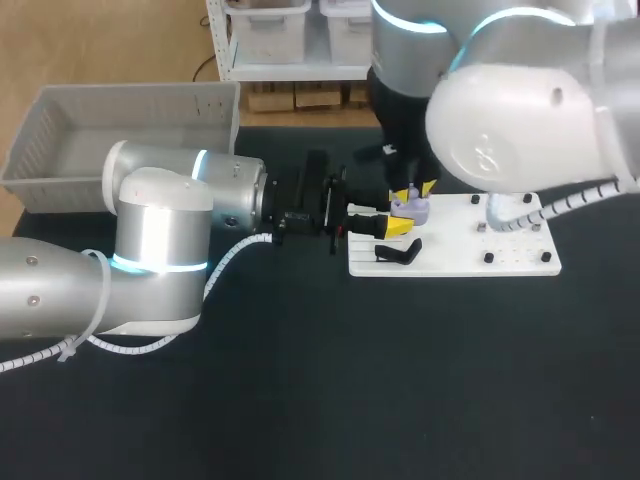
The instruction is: Pick up each earbud case from the left stands, insert the matching earbuds, close the lid, and place the case in the box.
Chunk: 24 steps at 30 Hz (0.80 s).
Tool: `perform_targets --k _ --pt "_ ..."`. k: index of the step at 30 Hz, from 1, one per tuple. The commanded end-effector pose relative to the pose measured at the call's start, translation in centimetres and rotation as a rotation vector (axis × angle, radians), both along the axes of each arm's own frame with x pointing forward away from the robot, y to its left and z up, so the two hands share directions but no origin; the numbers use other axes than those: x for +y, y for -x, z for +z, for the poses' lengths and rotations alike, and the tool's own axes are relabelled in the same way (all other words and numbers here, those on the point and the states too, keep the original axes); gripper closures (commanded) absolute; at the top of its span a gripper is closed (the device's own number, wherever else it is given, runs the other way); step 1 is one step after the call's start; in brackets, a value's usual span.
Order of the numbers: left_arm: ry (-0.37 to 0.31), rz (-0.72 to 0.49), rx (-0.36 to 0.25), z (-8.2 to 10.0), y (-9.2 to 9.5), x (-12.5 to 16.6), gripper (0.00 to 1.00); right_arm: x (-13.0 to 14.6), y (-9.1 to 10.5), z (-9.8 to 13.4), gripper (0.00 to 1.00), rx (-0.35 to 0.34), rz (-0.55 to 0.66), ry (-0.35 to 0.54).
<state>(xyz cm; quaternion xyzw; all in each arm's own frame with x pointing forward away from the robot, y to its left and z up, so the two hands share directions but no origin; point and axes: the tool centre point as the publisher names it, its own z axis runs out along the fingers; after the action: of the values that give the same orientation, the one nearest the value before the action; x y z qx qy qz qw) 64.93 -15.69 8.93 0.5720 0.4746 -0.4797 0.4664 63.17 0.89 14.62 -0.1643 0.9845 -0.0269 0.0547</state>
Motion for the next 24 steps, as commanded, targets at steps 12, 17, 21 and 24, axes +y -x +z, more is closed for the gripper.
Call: perform_targets --k 12,17,21,24 --pt "0.002 0.005 -0.003 -0.06 0.14 0.02 1.00 0.40 -0.02 -0.64 1.00 0.005 0.102 -0.005" --pt "0.002 0.005 -0.003 -0.06 0.14 0.02 1.00 0.37 -0.13 -0.75 1.00 0.001 0.123 -0.001" --pt "0.002 0.005 -0.003 -0.06 0.14 0.02 1.00 0.26 -0.24 -0.82 1.00 0.001 0.127 0.008" --pt "0.002 0.005 -0.003 -0.06 0.14 0.02 1.00 0.24 -0.26 -0.82 1.00 0.000 0.132 0.011"
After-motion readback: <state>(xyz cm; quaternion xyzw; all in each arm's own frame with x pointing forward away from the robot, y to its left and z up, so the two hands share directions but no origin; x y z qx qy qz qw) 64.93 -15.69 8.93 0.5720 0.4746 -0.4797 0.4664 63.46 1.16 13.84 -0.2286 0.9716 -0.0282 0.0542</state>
